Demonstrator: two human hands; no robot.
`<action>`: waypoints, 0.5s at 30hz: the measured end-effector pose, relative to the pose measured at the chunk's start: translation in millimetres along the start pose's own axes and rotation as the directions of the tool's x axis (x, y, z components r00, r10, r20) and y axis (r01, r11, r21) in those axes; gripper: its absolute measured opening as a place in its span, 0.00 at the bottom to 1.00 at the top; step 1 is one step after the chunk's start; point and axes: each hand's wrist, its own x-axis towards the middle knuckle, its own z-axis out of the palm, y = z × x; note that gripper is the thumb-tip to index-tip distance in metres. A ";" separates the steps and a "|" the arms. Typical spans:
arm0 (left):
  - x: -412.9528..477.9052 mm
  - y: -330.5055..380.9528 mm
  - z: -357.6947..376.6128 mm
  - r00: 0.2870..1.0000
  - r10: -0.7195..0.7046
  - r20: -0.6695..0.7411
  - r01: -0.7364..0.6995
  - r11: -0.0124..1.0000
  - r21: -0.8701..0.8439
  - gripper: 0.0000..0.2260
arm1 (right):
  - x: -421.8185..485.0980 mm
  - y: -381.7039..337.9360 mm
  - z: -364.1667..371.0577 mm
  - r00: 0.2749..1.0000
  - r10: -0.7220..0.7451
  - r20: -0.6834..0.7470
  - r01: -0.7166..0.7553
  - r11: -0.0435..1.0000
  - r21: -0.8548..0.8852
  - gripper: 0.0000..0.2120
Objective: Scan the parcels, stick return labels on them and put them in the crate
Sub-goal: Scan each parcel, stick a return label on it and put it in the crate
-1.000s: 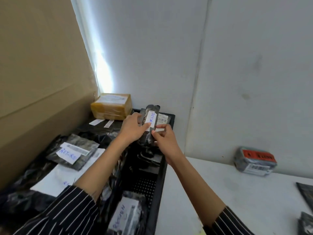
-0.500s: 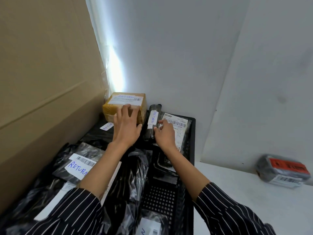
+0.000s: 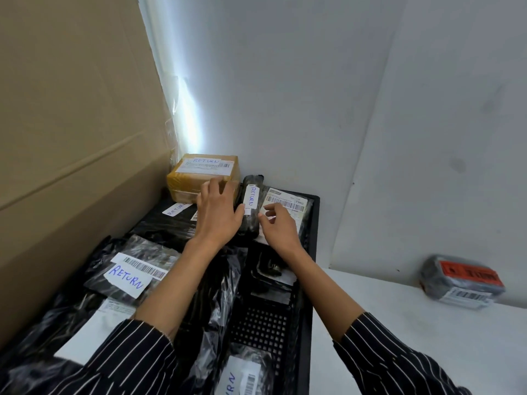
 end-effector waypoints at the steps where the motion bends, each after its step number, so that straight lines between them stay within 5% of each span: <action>1: -0.1 5.6 0.1 1.000 0.009 0.006 -0.009 1.000 -0.019 0.21 | -1.7 0.6 -6.4 1.000 -0.007 -0.013 0.007 1.000 0.012 0.13; 10: -14.2 100.2 34.7 0.969 0.207 0.136 -0.148 0.924 -0.353 0.07 | -58.1 45.3 -124.9 0.985 -0.044 -0.164 0.047 0.999 0.012 0.04; 15: -50.5 189.3 74.9 0.902 0.335 0.274 -0.176 0.863 -0.474 0.05 | -128.4 117.0 -219.9 0.970 0.051 -0.239 -0.064 0.997 -0.047 0.05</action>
